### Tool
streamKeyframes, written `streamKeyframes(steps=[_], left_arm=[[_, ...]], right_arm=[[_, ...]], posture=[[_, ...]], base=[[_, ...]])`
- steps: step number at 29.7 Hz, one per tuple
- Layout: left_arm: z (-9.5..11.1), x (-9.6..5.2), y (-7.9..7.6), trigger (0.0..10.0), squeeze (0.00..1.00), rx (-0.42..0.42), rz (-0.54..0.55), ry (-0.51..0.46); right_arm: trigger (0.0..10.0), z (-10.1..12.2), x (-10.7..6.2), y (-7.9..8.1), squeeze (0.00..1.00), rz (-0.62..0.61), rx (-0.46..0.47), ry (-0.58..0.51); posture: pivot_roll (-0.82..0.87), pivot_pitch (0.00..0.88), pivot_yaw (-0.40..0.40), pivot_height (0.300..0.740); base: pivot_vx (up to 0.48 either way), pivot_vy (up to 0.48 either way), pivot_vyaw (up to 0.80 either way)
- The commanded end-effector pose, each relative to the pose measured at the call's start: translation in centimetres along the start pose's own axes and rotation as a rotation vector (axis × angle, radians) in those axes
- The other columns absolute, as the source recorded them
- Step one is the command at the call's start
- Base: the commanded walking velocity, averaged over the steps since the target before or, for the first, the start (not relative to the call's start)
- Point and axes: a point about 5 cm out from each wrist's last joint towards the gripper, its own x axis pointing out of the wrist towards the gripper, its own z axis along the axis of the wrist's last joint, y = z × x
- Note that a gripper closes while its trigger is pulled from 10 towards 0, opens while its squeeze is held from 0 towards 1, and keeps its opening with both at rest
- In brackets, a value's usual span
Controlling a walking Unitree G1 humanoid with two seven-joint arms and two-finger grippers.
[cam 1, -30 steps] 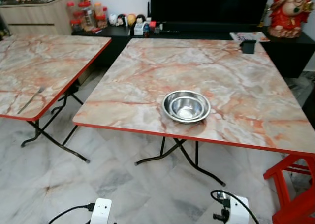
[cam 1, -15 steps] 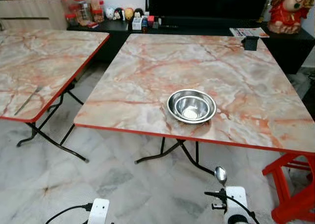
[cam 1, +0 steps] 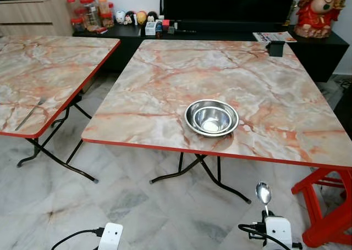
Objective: Setting the table
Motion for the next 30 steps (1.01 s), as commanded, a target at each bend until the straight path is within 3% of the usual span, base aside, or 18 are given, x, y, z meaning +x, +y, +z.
streamKeyframes(steps=[1, 8, 19, 20, 23, 26, 30], left_arm=[[0.1, 0.0, -0.1, 10.0, 0.00, 0.015, -0.011, 0.002], [0.4, 0.1, -0.5, 10.0, 0.00, -0.001, -0.015, -0.007], [0.6, 0.1, -0.6, 10.0, 0.00, -0.035, -0.002, -0.008], [0.7, 0.1, -0.6, 10.0, 0.00, -0.042, 0.002, -0.009], [0.8, 0.1, -0.6, 10.0, 0.00, -0.044, 0.003, -0.010], [1.0, 0.1, -0.7, 10.0, 0.00, -0.051, 0.001, -0.013], [1.1, 0.2, -0.8, 10.0, 0.00, -0.056, -0.002, -0.015]], right_arm=[[10.0, 1.3, 0.4, -0.3, 0.00, -0.018, -0.012, -0.074], [10.0, 4.4, 1.9, -0.7, 0.00, -0.013, -0.045, -0.198], [10.0, 7.7, 4.9, -0.1, 0.00, 0.009, -0.004, -0.242], [10.0, 9.1, 6.4, 0.2, 0.00, 0.006, 0.035, -0.247], [10.0, 10.1, 7.2, 0.4, 0.00, 0.006, 0.064, -0.256], [10.0, 12.6, 10.0, 0.7, 0.00, 0.003, 0.115, -0.234], [10.0, 14.6, 11.5, 0.7, 0.00, 0.001, 0.170, -0.233]], posture=[[-0.14, 0.000, 0.028, 0.740], [-0.15, 0.000, 0.014, 0.740], [-0.13, 0.000, -0.001, 0.740], [-0.12, 0.000, 0.000, 0.740], [-0.12, 0.000, 0.000, 0.740], [-0.13, 0.000, 0.009, 0.740], [-0.13, 0.000, 0.012, 0.740]], base=[[0.000, 0.000, 0.00], [0.000, 0.000, 0.00], [0.000, 0.000, 0.00], [0.000, 0.000, 0.00], [0.000, 0.000, 0.00], [0.000, 0.000, 0.00], [0.000, 0.000, 0.00]])
